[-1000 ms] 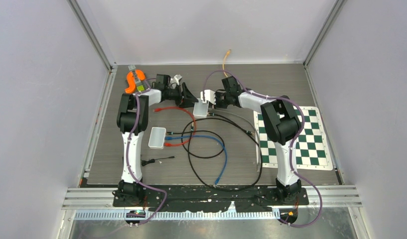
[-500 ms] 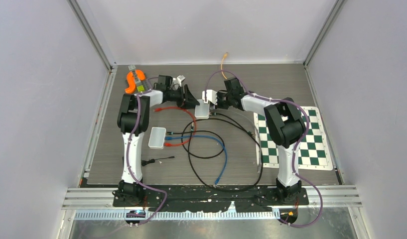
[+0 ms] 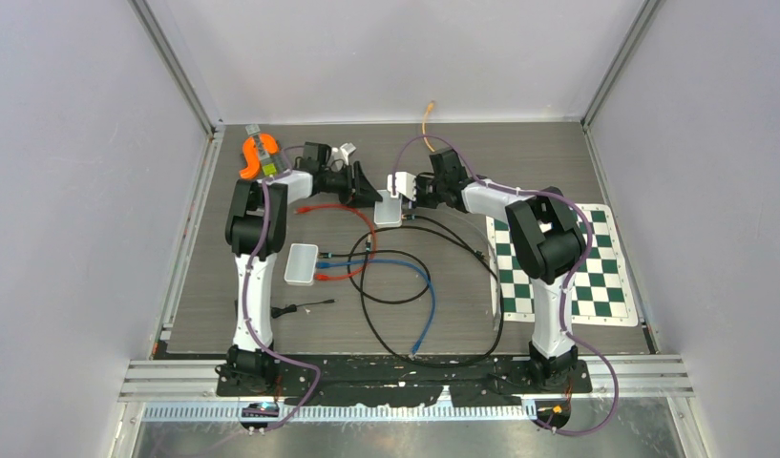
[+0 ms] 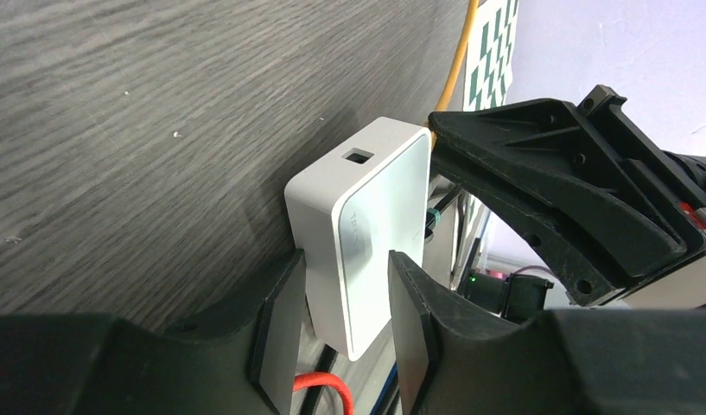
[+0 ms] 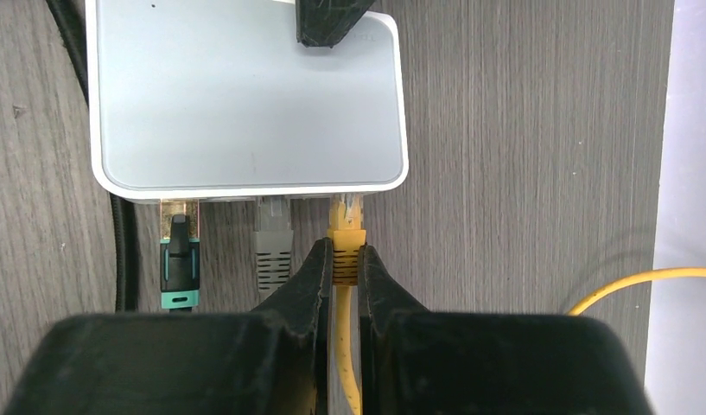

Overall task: Insert the plug into the switch port
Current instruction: Insert the connector into the switch port.

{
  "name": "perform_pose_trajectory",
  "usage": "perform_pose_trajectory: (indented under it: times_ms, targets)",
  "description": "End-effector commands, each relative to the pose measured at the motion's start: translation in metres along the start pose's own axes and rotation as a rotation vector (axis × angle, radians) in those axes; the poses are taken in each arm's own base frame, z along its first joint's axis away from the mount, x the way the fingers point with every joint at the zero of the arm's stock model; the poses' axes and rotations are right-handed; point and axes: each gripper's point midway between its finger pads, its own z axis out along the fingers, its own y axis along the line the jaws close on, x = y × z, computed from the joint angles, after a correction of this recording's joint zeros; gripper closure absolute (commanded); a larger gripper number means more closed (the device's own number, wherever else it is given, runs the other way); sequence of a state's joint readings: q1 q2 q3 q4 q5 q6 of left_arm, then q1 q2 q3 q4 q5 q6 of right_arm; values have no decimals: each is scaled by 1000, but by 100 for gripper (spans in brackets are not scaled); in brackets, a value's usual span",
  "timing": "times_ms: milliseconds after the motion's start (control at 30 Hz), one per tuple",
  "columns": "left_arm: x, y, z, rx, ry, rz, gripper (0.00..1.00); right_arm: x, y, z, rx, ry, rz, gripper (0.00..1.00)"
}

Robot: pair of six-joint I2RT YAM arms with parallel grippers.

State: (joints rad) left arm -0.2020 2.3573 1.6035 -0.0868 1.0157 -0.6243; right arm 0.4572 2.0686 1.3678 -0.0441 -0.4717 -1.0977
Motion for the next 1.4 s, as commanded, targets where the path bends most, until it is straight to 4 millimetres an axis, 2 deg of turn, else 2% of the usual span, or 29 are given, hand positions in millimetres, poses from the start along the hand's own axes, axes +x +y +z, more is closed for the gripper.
perform_pose_trajectory:
  times_ms: [0, 167, 267, 300, 433, 533, 700, 800, 867, 1000, 1133, 1200, 1367]
  targets:
    - [32, -75, 32, 187, 161, 182, 59, -127, 2, 9, -30, -411, -219, 95]
    - [29, -85, 29, 215, 159, 246, 59, -133, 13, 2, -81, -442, -286, 95]
    - [32, -82, 29, 192, 177, 267, 59, -132, 17, 1, -81, -443, -296, 95]
    - [35, -81, 28, 181, 188, 272, 59, -134, 10, 1, -48, -445, -305, 95]
    - [40, -82, 30, 166, 200, 299, 59, -134, 7, 4, -17, -448, -303, 95]
    - [37, -86, 33, 182, 180, 321, 59, -138, 6, 4, -23, -458, -336, 95]
    - [31, -98, 33, 209, 153, 369, 60, -146, 15, 0, -60, -461, -390, 95]
    - [34, -99, 29, 199, 166, 385, 60, -143, 28, 4, -115, -428, -399, 95]
    - [37, -99, 27, 190, 170, 396, 60, -142, 28, 5, -120, -419, -411, 95]
    - [37, -102, 28, 207, 156, 420, 60, -143, 25, 9, -126, -419, -415, 95]
    - [40, -108, 30, 263, 153, 438, 61, -156, 14, 11, -123, -453, -423, 95]
    - [41, -110, 28, 280, 139, 473, 61, -156, 13, 13, -127, -454, -425, 95]
    - [39, -116, 26, 294, 102, 534, 61, -146, 28, 22, -173, -447, -416, 95]
